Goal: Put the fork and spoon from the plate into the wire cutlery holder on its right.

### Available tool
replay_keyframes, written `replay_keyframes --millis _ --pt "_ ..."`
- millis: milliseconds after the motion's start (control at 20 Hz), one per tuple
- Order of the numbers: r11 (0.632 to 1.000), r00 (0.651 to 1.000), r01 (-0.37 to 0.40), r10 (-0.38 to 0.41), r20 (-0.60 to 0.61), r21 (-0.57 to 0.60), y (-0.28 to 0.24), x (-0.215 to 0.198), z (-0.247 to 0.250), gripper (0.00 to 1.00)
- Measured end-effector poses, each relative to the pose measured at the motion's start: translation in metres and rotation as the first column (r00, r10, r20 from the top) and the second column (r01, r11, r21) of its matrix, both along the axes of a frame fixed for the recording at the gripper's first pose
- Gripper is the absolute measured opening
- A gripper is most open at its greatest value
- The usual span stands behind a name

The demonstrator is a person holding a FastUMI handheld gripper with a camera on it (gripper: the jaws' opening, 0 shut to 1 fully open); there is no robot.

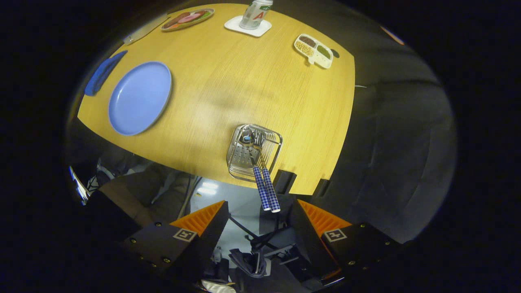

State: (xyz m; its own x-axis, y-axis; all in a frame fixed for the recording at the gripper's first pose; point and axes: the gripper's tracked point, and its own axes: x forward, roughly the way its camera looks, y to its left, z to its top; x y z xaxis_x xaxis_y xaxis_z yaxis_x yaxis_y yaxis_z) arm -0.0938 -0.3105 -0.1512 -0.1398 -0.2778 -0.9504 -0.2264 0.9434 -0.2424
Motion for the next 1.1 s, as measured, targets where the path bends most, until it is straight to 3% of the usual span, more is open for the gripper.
replay_keyframes --millis 400,600,700,800,1100 --pt "0.993 0.989 0.037 -0.052 0.135 0.110 0.040 -0.014 0.001 0.97" --pt "0.983 0.947 0.012 -0.070 0.313 0.183 0.076 0.012 0.004 0.97" --pt "0.978 0.894 -0.011 -0.084 0.439 0.209 0.092 0.035 0.012 0.97" --pt "0.976 0.817 -0.043 -0.088 0.570 0.213 0.107 0.058 0.026 0.97" --pt "0.962 0.601 -0.105 -0.140 0.787 0.251 0.147 0.087 0.070 0.97"
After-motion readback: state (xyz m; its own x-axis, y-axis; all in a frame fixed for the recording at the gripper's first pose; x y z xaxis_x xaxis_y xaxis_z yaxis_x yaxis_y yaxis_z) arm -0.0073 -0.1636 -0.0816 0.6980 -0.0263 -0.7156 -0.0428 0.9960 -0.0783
